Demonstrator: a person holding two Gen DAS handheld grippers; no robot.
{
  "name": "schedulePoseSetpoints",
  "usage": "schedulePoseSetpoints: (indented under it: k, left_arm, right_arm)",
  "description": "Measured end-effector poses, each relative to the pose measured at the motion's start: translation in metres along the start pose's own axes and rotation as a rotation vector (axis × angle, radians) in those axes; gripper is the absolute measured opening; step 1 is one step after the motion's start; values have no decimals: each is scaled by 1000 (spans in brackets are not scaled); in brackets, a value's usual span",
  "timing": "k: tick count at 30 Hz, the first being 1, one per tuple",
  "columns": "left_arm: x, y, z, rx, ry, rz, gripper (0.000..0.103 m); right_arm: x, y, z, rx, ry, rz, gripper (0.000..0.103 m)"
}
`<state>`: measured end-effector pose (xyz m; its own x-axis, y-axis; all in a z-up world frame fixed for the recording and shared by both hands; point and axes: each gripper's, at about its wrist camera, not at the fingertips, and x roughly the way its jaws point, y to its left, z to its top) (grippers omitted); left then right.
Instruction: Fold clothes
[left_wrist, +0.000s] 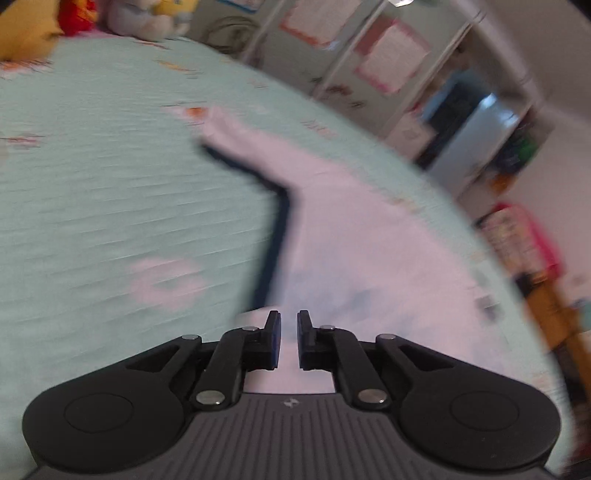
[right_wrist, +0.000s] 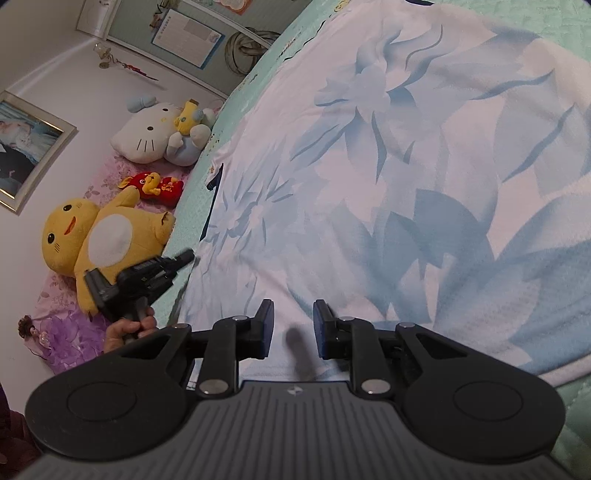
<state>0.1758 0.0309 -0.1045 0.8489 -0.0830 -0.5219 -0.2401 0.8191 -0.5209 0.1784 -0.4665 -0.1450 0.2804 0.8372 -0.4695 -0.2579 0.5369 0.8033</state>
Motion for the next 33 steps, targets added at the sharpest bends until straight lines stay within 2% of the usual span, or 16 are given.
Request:
schedulePoseSetpoints:
  k: [4,5,6,7,11,16,17,18,19,20,21,22,25,27,29,33]
  left_arm:
    - [59,-29,14,139,65,-37,30]
    - [73,-26,15,167,82,2,29]
    - [85,-14,16,189,83,80,17]
    - [85,2,18,162,64,110,5]
    - [64,29,26,53,10,157,4]
    - [52,-1,33,38,-46,70,7]
    - [55,-10,33,48,-40,30,10]
    - [63,-19,31,88,-18,8,21]
    - [73,-28,29,139,6,-3,23]
    - [84,-32,27,195,27,50,23]
    - [96,-29,26,245,42,153,22]
    - [102,-19,25,263,40,240,6]
    - [89,-3,35,199,21,259,4]
    - [79,-20,33,283,-4,322,4]
    - [62,-38,30,278,-31,259,8]
    - [51,-81,2,289,50,31,23]
  right_arm:
    - [3,3,1,-8,6,-5,23]
    - [3,3,1,-7,9,-4,23]
    - [3,2,2,-1,12,-3,22]
    - [2,1,2,4,14,-3,20]
    - [0,0,3,7,20,-7,18]
    - [0,7,8,-13,16,-15,21]
    - [1,11,10,-30,14,-18,23]
    - [2,15,12,-52,11,-21,25]
    - [4,19,13,-75,16,-29,26]
    - [7,22,13,-94,26,-39,26]
    - [10,23,12,-108,38,-48,26]
    - [9,24,10,-125,45,-58,25]
    - [-1,22,3,-149,49,-76,24]
    - [-12,18,0,-134,41,-71,25]
    - [-24,12,5,-92,0,-49,25]
    - [-45,2,31,-35,-149,-37,25]
